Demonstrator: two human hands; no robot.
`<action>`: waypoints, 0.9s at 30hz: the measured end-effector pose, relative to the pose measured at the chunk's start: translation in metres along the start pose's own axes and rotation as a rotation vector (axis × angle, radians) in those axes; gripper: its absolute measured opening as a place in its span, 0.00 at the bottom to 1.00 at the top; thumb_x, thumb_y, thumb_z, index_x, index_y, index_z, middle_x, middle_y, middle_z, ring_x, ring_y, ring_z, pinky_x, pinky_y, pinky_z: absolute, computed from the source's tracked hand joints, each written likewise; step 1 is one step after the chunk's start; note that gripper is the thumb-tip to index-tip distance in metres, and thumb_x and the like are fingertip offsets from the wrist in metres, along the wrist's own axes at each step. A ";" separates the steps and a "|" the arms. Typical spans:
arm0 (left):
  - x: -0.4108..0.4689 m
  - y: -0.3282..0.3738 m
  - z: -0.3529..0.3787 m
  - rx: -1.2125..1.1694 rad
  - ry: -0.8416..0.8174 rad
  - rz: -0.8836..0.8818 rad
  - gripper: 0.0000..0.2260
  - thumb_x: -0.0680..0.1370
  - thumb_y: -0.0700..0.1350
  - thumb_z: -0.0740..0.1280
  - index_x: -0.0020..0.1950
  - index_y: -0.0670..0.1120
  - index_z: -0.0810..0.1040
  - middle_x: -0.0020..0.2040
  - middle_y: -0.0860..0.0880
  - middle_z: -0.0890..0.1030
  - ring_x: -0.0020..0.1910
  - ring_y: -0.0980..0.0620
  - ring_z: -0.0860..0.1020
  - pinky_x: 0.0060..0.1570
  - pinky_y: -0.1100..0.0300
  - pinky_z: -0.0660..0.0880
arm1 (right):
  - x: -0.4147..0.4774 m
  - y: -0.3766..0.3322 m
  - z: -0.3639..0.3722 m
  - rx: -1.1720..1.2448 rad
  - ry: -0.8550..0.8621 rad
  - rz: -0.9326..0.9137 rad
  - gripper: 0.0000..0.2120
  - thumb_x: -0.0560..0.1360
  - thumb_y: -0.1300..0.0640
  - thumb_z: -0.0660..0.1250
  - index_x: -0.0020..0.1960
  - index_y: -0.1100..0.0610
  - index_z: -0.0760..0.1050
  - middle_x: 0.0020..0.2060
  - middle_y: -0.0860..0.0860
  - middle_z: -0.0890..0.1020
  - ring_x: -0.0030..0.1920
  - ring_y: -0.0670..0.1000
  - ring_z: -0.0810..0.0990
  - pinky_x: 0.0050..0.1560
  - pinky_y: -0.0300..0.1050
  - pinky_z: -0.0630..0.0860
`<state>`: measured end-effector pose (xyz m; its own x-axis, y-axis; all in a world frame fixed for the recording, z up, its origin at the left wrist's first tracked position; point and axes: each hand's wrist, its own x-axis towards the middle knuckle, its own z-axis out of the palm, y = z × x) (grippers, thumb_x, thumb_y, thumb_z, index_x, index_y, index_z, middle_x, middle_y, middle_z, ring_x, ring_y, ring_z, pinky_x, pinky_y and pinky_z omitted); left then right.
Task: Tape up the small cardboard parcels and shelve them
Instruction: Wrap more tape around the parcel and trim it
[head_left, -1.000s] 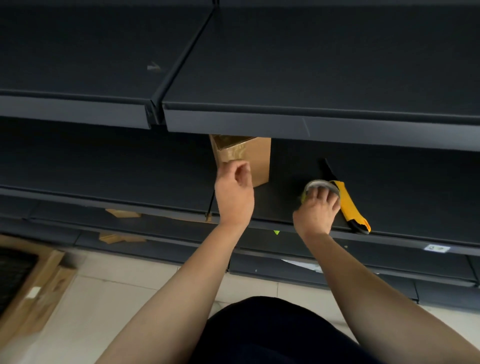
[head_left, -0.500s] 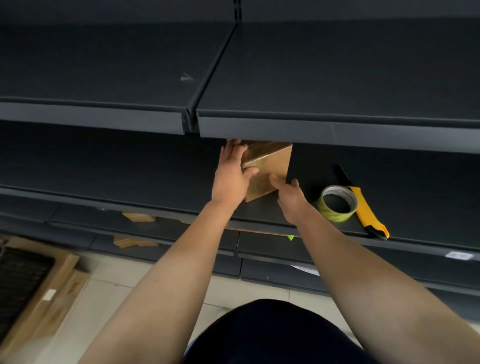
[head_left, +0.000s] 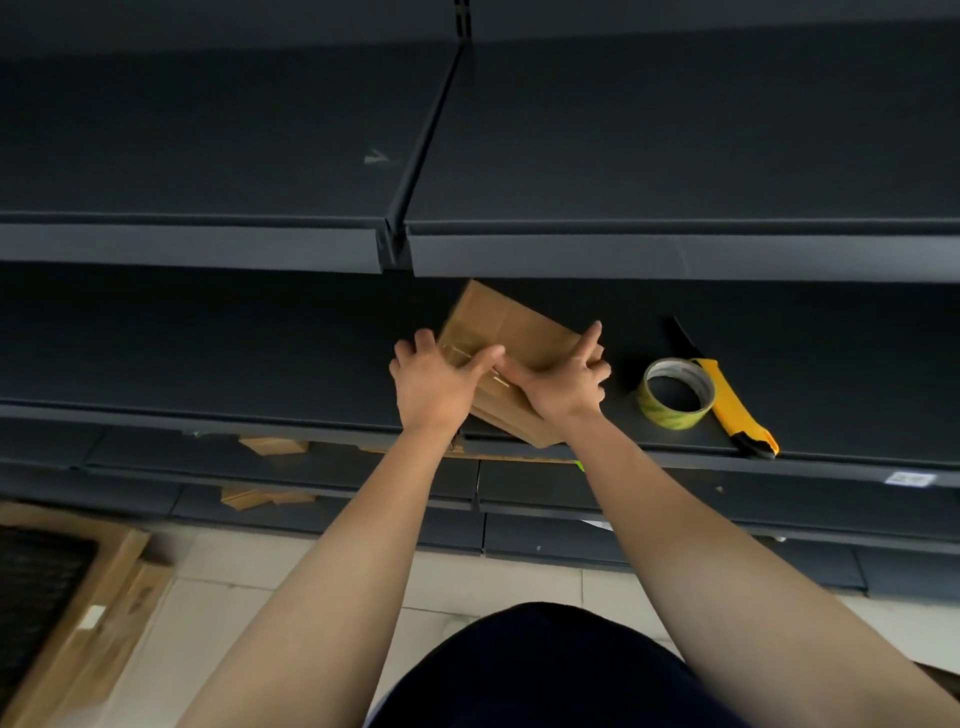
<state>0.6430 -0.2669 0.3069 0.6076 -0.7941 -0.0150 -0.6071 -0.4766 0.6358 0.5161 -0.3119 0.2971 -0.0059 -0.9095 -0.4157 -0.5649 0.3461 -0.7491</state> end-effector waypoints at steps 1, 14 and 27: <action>0.002 -0.004 0.002 -0.026 0.001 -0.027 0.40 0.68 0.66 0.69 0.68 0.39 0.67 0.64 0.39 0.69 0.63 0.38 0.69 0.58 0.46 0.71 | -0.001 0.000 0.000 -0.027 0.004 -0.020 0.63 0.61 0.32 0.73 0.75 0.46 0.29 0.72 0.59 0.54 0.67 0.63 0.65 0.63 0.58 0.68; 0.025 -0.046 0.009 -0.325 -0.053 -0.360 0.17 0.74 0.63 0.65 0.38 0.50 0.73 0.38 0.52 0.76 0.39 0.52 0.76 0.39 0.58 0.70 | 0.007 0.013 0.011 0.183 0.018 -0.073 0.35 0.76 0.55 0.68 0.77 0.55 0.54 0.64 0.52 0.74 0.62 0.55 0.75 0.57 0.43 0.72; 0.023 -0.043 0.008 -0.409 -0.111 -0.306 0.19 0.79 0.58 0.60 0.57 0.43 0.69 0.45 0.50 0.74 0.45 0.49 0.74 0.44 0.55 0.70 | -0.005 0.043 0.000 0.853 -0.279 0.120 0.29 0.73 0.37 0.65 0.70 0.45 0.65 0.63 0.49 0.76 0.62 0.53 0.75 0.66 0.55 0.68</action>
<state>0.6785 -0.2676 0.2731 0.6541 -0.6878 -0.3149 -0.1473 -0.5242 0.8388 0.4916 -0.2928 0.2670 0.2380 -0.8056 -0.5426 0.2306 0.5896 -0.7741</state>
